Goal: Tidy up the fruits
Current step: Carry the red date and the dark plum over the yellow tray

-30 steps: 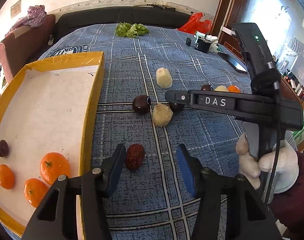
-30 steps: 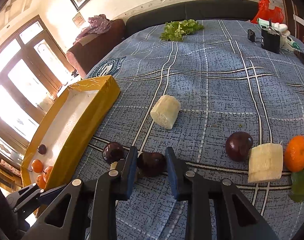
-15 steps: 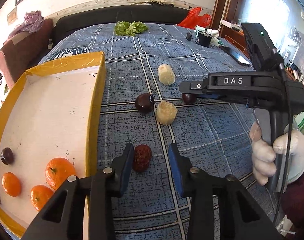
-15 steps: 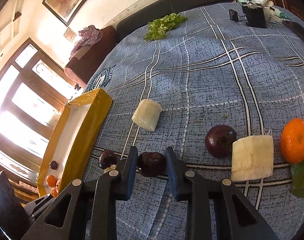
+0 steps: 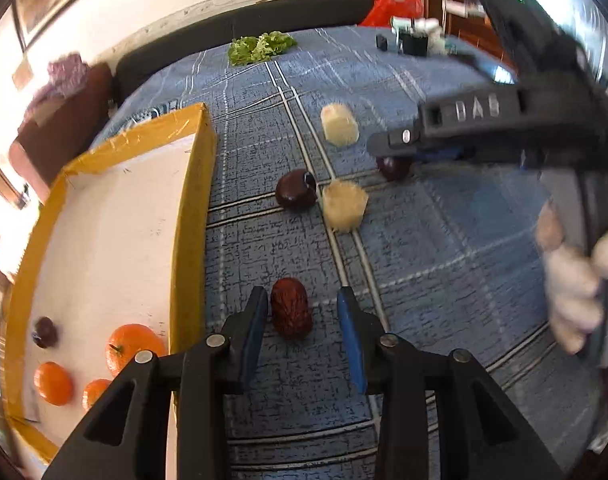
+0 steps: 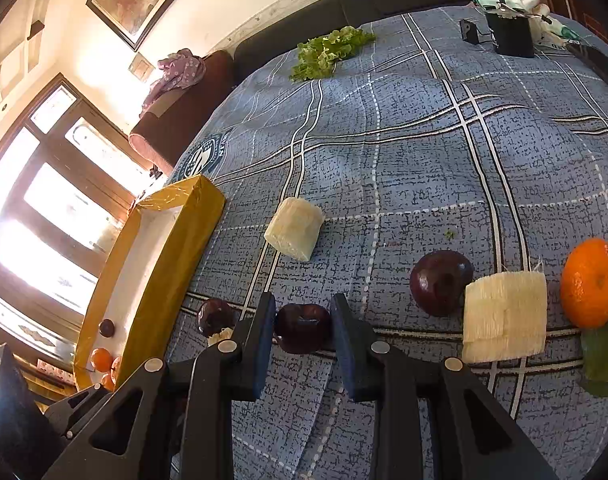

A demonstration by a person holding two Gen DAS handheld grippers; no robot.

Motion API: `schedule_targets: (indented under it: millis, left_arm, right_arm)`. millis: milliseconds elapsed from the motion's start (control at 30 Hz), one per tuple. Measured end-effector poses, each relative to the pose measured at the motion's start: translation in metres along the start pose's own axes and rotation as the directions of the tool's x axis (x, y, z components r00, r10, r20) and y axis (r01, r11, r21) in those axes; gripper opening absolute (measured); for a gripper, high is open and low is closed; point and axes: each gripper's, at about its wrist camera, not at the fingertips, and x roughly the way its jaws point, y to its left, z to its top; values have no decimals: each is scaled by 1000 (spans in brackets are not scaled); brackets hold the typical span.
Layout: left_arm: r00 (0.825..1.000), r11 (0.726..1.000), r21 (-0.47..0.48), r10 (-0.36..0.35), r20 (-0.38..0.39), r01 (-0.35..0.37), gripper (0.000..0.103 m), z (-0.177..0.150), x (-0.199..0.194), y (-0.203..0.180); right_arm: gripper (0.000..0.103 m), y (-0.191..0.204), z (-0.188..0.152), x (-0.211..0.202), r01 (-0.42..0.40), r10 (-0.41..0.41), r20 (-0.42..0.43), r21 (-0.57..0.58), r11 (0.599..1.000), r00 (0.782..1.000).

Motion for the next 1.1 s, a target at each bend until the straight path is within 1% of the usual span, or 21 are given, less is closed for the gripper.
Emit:
schedule_targets:
  millis: [33, 67, 133, 200, 267, 367, 433, 500, 567, 700, 767, 833, 900, 1000, 1100]
  left_arm:
    - [1000, 1000, 2, 14, 7, -14, 19, 0, -1, 0]
    - [1000, 1000, -8, 3, 6, -3, 18, 1, -1, 1]
    - [999, 998, -49, -24, 24, 25, 18, 1, -5, 7]
    - [999, 997, -78, -25, 40, 28, 18, 1, -10, 13]
    - [997, 991, -124, -42, 63, 49, 18, 1, -18, 21]
    - [993, 976, -200, -63, 101, 82, 18, 1, -34, 38]
    - [990, 963, -250, -70, 121, 99, 18, 0, -45, 54]
    - [988, 949, -296, -67, 137, 106, 18, -1, -55, 73]
    - [988, 936, -337, -51, 146, 98, 18, -2, -63, 94]
    - [992, 916, -398, 15, 126, 37, 18, -6, -68, 133]
    - [994, 905, -425, 27, 107, 21, 18, -9, -66, 150]
    - [996, 883, -469, 17, 86, 25, 18, -13, -58, 172]
    - [998, 856, -516, -8, 70, 43, 18, -16, -47, 192]
    - [999, 827, -561, -14, 45, 37, 18, -19, -32, 215]
    - [1000, 812, -583, -8, 26, 22, 18, -23, -23, 229]
  right_arm:
    - [32, 0, 0, 0, 2, -2, 1, -3, 1000, 1000]
    - [32, 1, 0, 0, 3, -3, 1, -6, 1000, 1000]
    - [32, 2, -1, -1, 3, -3, 5, -14, 1000, 1000]
    - [32, 3, -1, -1, -2, 2, 8, -20, 1000, 1000]
    - [32, 5, -1, -3, -11, 11, 14, -26, 1000, 1000]
    - [31, 8, -2, -10, -20, 21, 36, -32, 999, 999]
    - [31, 15, -2, -22, -20, 22, 69, -36, 999, 997]
    - [31, 29, -3, -36, -44, 50, 91, -59, 997, 995]
    - [31, 47, -3, -45, -75, 83, 90, -84, 994, 993]
    - [32, 93, -4, -49, -137, 146, 55, -153, 979, 988]
    - [32, 118, -9, -43, -166, 172, 19, -185, 969, 985]
    - [32, 140, -17, -32, -181, 182, -16, -217, 959, 983]
    - [32, 160, -28, -18, -194, 186, -55, -247, 949, 981]
    - [32, 184, -44, 5, -185, 160, -106, -299, 936, 981]
    - [32, 198, -57, 23, -182, 138, -148, -339, 923, 979]
